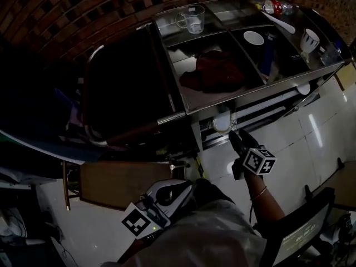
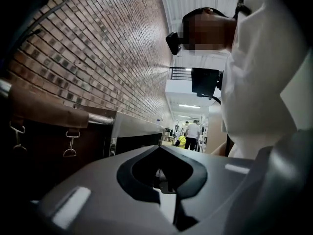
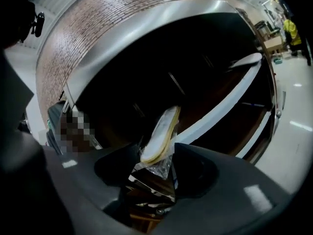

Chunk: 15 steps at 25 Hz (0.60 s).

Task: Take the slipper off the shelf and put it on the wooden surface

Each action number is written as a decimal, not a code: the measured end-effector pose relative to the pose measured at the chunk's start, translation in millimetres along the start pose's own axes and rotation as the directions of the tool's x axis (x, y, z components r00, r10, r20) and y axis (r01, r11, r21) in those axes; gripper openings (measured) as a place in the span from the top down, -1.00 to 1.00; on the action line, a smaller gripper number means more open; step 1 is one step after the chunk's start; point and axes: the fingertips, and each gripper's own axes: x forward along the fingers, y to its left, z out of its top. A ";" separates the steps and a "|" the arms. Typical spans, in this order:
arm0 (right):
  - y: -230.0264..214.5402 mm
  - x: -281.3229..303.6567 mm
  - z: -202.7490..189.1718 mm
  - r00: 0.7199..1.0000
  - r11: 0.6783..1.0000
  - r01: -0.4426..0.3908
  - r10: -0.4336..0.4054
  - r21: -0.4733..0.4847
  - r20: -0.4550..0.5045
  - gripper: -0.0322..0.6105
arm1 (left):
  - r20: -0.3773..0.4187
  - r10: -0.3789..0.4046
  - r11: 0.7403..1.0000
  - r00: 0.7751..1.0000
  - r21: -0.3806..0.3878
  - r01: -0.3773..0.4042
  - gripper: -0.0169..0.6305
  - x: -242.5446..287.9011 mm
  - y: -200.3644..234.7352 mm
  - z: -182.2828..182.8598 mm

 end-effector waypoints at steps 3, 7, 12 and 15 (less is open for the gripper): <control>-5.6 17.5 -0.6 1.000 0.999 -0.001 0.001 0.048 0.003 0.19 | 0.024 0.018 0.999 1.000 -0.027 -0.018 0.97 7.1 8.3 3.1; -20.6 36.7 -11.0 0.999 0.992 0.017 -0.013 0.125 -0.033 0.16 | 0.023 0.046 0.999 0.999 -0.029 -0.045 0.97 16.3 17.9 6.9; -22.0 44.8 -18.0 0.995 0.981 -0.021 0.039 0.193 -0.087 0.63 | 0.005 0.050 0.998 0.999 -0.027 -0.050 0.97 28.8 20.8 2.8; -21.9 44.8 -13.6 0.996 0.966 -0.045 0.063 0.254 -0.065 0.69 | -0.018 0.051 0.998 0.999 -0.029 -0.051 0.97 30.9 20.7 -1.2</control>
